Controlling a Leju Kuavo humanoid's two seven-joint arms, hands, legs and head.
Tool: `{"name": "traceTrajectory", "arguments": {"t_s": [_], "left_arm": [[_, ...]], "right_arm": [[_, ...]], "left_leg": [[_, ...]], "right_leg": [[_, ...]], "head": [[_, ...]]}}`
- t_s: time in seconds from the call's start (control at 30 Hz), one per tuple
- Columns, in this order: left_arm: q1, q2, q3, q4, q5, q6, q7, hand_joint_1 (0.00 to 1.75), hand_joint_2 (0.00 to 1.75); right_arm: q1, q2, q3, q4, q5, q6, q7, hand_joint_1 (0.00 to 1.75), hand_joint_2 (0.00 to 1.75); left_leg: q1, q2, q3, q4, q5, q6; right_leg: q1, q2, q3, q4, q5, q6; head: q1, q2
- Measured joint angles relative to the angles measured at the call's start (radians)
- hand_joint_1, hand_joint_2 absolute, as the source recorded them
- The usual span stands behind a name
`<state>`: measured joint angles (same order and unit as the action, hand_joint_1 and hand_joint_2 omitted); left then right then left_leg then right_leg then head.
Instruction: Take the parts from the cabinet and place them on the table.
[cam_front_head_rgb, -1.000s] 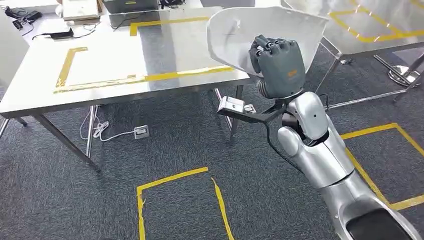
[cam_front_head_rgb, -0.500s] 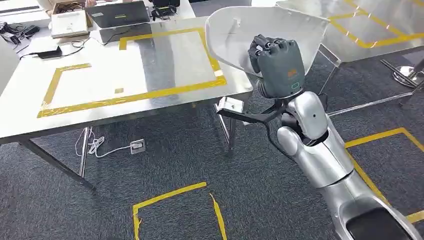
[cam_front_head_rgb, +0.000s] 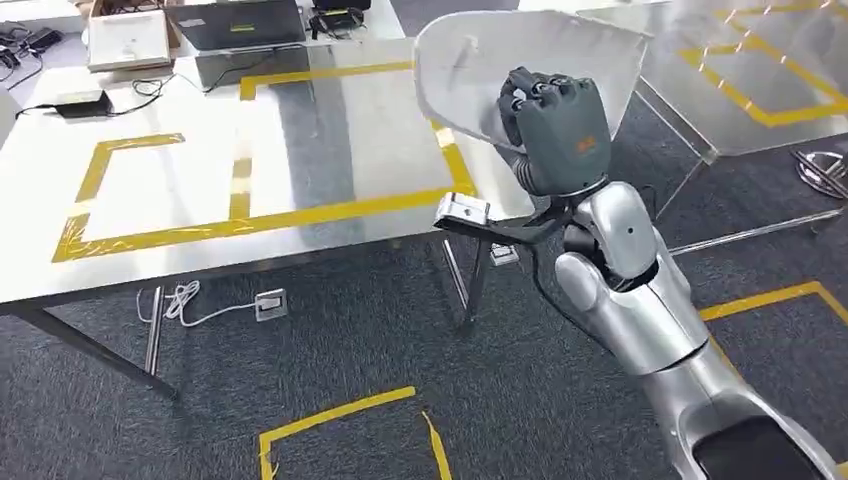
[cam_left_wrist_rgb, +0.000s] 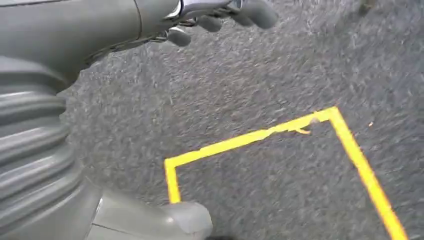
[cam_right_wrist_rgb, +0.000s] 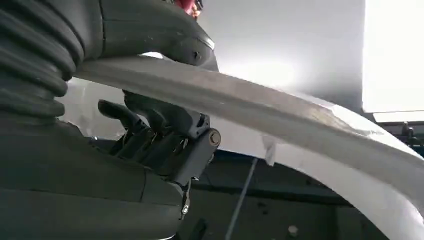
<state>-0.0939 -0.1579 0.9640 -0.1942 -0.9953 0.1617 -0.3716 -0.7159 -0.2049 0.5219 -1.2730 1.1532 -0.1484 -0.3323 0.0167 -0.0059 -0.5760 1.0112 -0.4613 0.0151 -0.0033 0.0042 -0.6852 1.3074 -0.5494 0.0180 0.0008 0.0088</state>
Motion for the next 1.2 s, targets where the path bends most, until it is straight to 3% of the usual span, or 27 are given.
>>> {"name": "traceTrajectory", "arguments": {"t_s": [0.07, 0.1, 0.13, 0.17, 0.2, 0.23, 0.3, 0.33, 0.37, 0.43, 0.47, 0.53, 0.6, 0.63, 0.67, 0.7, 0.73, 0.77, 0.8, 0.87, 0.93, 0.97, 1.03, 1.1, 1.13, 1.17, 1.2], "left_arm": [[0.003, -0.001, 0.000, 0.000, 0.001, 0.000, -0.002, 0.00, 1.75], [0.003, -0.003, 0.000, 0.000, 0.001, 0.000, -0.002, 0.00, 1.75], [0.003, -0.003, 0.000, 0.000, 0.001, 0.000, -0.002, 0.00, 1.75], [0.003, -0.005, 0.000, 0.000, 0.000, 0.000, -0.001, 0.00, 1.75], [0.006, -0.005, 0.000, 0.001, 0.000, 0.000, 0.000, 0.00, 1.75], [0.002, -0.005, 0.000, 0.002, 0.000, 0.000, 0.001, 0.00, 1.75], [0.002, -0.005, 0.001, 0.000, 0.000, -0.002, 0.001, 0.00, 1.75], [0.001, -0.004, 0.001, 0.000, 0.000, -0.002, -0.001, 0.00, 1.75], [-0.005, -0.003, 0.001, -0.002, 0.001, -0.002, -0.002, 0.00, 1.75], [-0.014, -0.003, 0.002, -0.002, 0.002, -0.001, -0.005, 0.00, 1.75], [-0.015, -0.004, 0.002, -0.002, 0.002, -0.001, -0.005, 0.00, 1.75], [-0.010, -0.004, 0.003, -0.002, 0.003, -0.001, -0.006, 0.00, 1.75], [-0.004, -0.003, 0.008, -0.002, 0.006, -0.002, -0.006, 0.00, 1.75], [-0.003, -0.003, 0.010, -0.002, 0.012, -0.001, -0.006, 0.00, 1.75], [-0.002, -0.003, 0.013, -0.002, 0.014, -0.001, -0.006, 0.00, 1.75], [0.003, -0.003, 0.016, -0.002, 0.018, -0.001, -0.006, 0.00, 1.75], [0.011, -0.004, 0.018, 0.000, 0.021, -0.001, -0.008, 0.00, 1.75], [0.012, -0.004, 0.023, 0.001, 0.021, -0.001, -0.008, 0.00, 1.75], [0.015, -0.004, 0.025, 0.002, 0.021, -0.001, -0.009, 0.00, 1.75], [0.009, -0.010, 0.026, 0.002, 0.023, 0.000, -0.010, 0.00, 1.75], [0.004, -0.012, 0.027, 0.001, 0.023, 0.000, -0.008, 0.00, 1.75], [0.003, -0.012, 0.028, 0.001, 0.023, 0.001, -0.005, 0.00, 1.75], [0.001, -0.012, 0.031, 0.000, 0.027, 0.004, 0.002, 0.00, 1.75], [0.002, -0.013, 0.036, 0.000, 0.040, 0.025, 0.016, 0.00, 1.75], [0.002, -0.014, 0.042, 0.000, 0.045, 0.043, 0.030, 0.00, 1.75], [0.000, -0.016, 0.050, 0.000, 0.052, 0.079, 0.050, 0.00, 1.75], [0.000, -0.019, 0.055, 0.000, 0.055, 0.110, 0.060, 0.00, 1.75]], "right_arm": [[0.000, 0.000, 0.003, 0.003, 0.000, 0.000, 0.000, 1.75, 1.75], [0.001, 0.000, 0.003, 0.005, 0.000, 0.001, 0.000, 1.75, 1.75], [0.000, 0.000, 0.004, 0.010, 0.000, 0.002, -0.001, 1.75, 1.75], [0.000, 0.000, 0.005, 0.016, -0.002, 0.005, -0.003, 1.75, 1.75], [0.000, 0.001, 0.006, 0.025, -0.004, 0.007, -0.006, 1.75, 1.75], [-0.002, 0.001, 0.007, 0.037, -0.008, 0.008, -0.012, 1.75, 1.75], [-0.007, 0.008, 0.009, 0.048, -0.010, 0.015, -0.018, 1.75, 1.75], [-0.024, 0.019, 0.010, 0.053, -0.013, 0.016, -0.018, 1.75, 1.75], [-0.048, 0.028, 0.011, 0.061, -0.018, 0.018, -0.019, 1.75, 1.75], [-0.079, 0.047, 0.019, 0.076, -0.021, 0.019, -0.021, 1.75, 1.75], [-0.087, 0.053, 0.024, 0.084, -0.022, 0.020, -0.023, 1.75, 1.75], [-0.087, 0.065, 0.034, 0.099, -0.022, 0.022, -0.026, 1.75, 1.75], [-0.092, 0.071, 0.037, 0.111, -0.026, 0.021, -0.035, 1.75, 1.75], [-0.099, 0.075, 0.042, 0.122, -0.030, 0.021, -0.039, 1.75, 1.75], [-0.106, 0.079, 0.048, 0.132, -0.033, 0.022, -0.042, 1.75, 1.75], [-0.113, 0.084, 0.057, 0.144, -0.036, 0.023, -0.047, 1.75, 1.75], [-0.121, 0.087, 0.064, 0.164, -0.040, 0.023, -0.050, 1.75, 1.75], [-0.126, 0.098, 0.075, 0.177, -0.042, 0.025, -0.050, 1.75, 1.75], [-0.129, 0.098, 0.081, 0.185, -0.042, 0.032, -0.051, 1.75, 1.75], [-0.152, 0.100, 0.082, 0.189, -0.043, 0.030, -0.049, 1.75, 1.75], [-0.173, 0.100, 0.084, 0.196, -0.045, 0.029, -0.051, 1.75, 1.75], [-0.178, 0.100, 0.088, 0.204, -0.050, 0.030, -0.053, 1.75, 1.75], [-0.177, 0.100, 0.097, 0.216, -0.054, 0.032, -0.053, 1.75, 1.75], [-0.178, 0.100, 0.103, 0.226, -0.061, 0.032, -0.052, 1.75, 1.75], [-0.178, 0.100, 0.105, 0.229, -0.063, 0.031, -0.052, 1.75, 1.75], [-0.178, 0.100, 0.109, 0.234, -0.067, 0.030, -0.050, 1.75, 1.75], [-0.178, 0.100, 0.113, 0.238, -0.070, 0.029, -0.048, 1.75, 1.75]], "left_leg": [[0.000, -0.005, 0.036, 0.000, -0.031, -0.003], [0.000, -0.009, 0.061, 0.000, -0.051, -0.004], [0.000, -0.011, 0.083, 0.000, -0.068, -0.006], [0.000, -0.011, 0.104, -0.001, -0.085, -0.008], [0.000, -0.012, 0.107, -0.003, -0.102, -0.011], [-0.004, -0.014, 0.132, 0.006, -0.120, -0.017], [-0.007, -0.013, 0.161, -0.014, -0.156, -0.028], [-0.008, -0.013, 0.177, 0.010, -0.132, -0.039], [-0.007, -0.013, 0.160, 0.046, -0.114, -0.048], [-0.005, -0.007, 0.076, 0.195, -0.061, -0.054], [-0.005, -0.006, 0.020, 0.260, -0.078, -0.053], [-0.005, -0.005, -0.064, 0.314, -0.189, -0.055], [-0.005, -0.005, -0.114, 0.285, -0.273, -0.057], [-0.005, -0.004, -0.125, 0.242, -0.271, -0.055], [-0.005, -0.003, -0.128, 0.194, -0.231, -0.050], [-0.006, -0.001, -0.129, 0.120, -0.110, -0.043], [-0.008, 0.003, -0.138, 0.043, 0.055, -0.037], [-0.011, 0.005, -0.134, 0.033, 0.084, -0.036], [-0.012, 0.002, -0.121, 0.038, 0.078, -0.031], [-0.007, 0.001, -0.105, 0.036, 0.059, -0.017], [-0.002, -0.001, -0.079, 0.029, 0.047, -0.008], [-0.002, -0.001, -0.065, 0.025, 0.036, -0.004], [-0.002, -0.005, -0.036, 0.019, 0.014, -0.002], [-0.002, -0.010, -0.003, 0.019, -0.015, -0.005], [-0.002, -0.012, 0.011, 0.019, -0.026, -0.008], [-0.003, -0.014, 0.033, 0.019, -0.044, -0.009], [-0.003, -0.014, 0.052, 0.019, -0.058, -0.010]], "right_leg": [[-0.002, 0.000, -0.063, 0.006, -0.086, 0.003], [-0.003, 0.000, -0.077, -0.032, -0.096, 0.003], [-0.003, 0.000, -0.076, -0.088, -0.070, -0.001], [-0.002, -0.001, -0.072, -0.158, 0.002, -0.006], [-0.001, -0.006, -0.067, -0.233, 0.127, -0.013], [0.006, -0.006, -0.073, -0.296, 0.208, -0.015], [0.008, -0.001, -0.045, -0.283, 0.206, -0.020], [0.003, 0.004, -0.033, -0.285, 0.196, -0.030], [0.004, 0.007, -0.014, -0.283, 0.189, -0.039], [0.002, 0.006, 0.017, -0.287, 0.162, -0.056], [0.003, 0.006, 0.033, -0.287, 0.146, -0.060], [0.004, 0.006, 0.070, -0.287, 0.112, -0.064], [0.005, 0.009, 0.114, -0.287, 0.076, -0.062], [0.005, 0.010, 0.138, -0.287, 0.057, -0.061], [0.005, 0.010, 0.159, -0.287, 0.040, -0.061], [0.005, 0.009, 0.184, -0.287, 0.018, -0.058], [0.008, 0.011, 0.198, -0.282, 0.000, -0.053], [0.012, 0.020, 0.207, -0.280, -0.019, -0.046], [0.013, 0.020, 0.219, -0.287, -0.040, -0.037], [0.015, 0.020, 0.213, -0.239, -0.010, -0.028], [0.012, 0.012, 0.126, -0.100, 0.050, -0.016], [0.009, 0.009, 0.080, -0.042, 0.045, -0.011], [0.004, 0.007, 0.000, 0.019, -0.048, 0.000], [0.003, 0.005, -0.045, -0.003, -0.138, 0.001], [0.003, 0.004, -0.050, -0.035, -0.135, -0.001], [0.005, 0.004, -0.046, -0.109, -0.078, -0.008], [0.007, 0.004, -0.036, -0.188, 0.022, -0.018]], "head": [[0.002, 0.000], [0.003, 0.000], [0.004, 0.000], [0.005, 0.000], [0.006, 0.000], [0.006, 0.000], [0.005, 0.000], [0.005, 0.000], [0.005, 0.000], [-0.001, 0.000], [-0.003, 0.000], [-0.005, 0.000], [-0.006, 0.000], [-0.006, 0.000], [-0.007, 0.000], [-0.007, 0.000], [-0.010, 0.000], [-0.012, 0.000], [-0.012, 0.000], [-0.008, 0.000], [-0.004, 0.000], [0.001, 0.000], [0.002, 0.000], [0.005, 0.000], [0.005, 0.000], [0.007, 0.000], [0.008, 0.000]]}}
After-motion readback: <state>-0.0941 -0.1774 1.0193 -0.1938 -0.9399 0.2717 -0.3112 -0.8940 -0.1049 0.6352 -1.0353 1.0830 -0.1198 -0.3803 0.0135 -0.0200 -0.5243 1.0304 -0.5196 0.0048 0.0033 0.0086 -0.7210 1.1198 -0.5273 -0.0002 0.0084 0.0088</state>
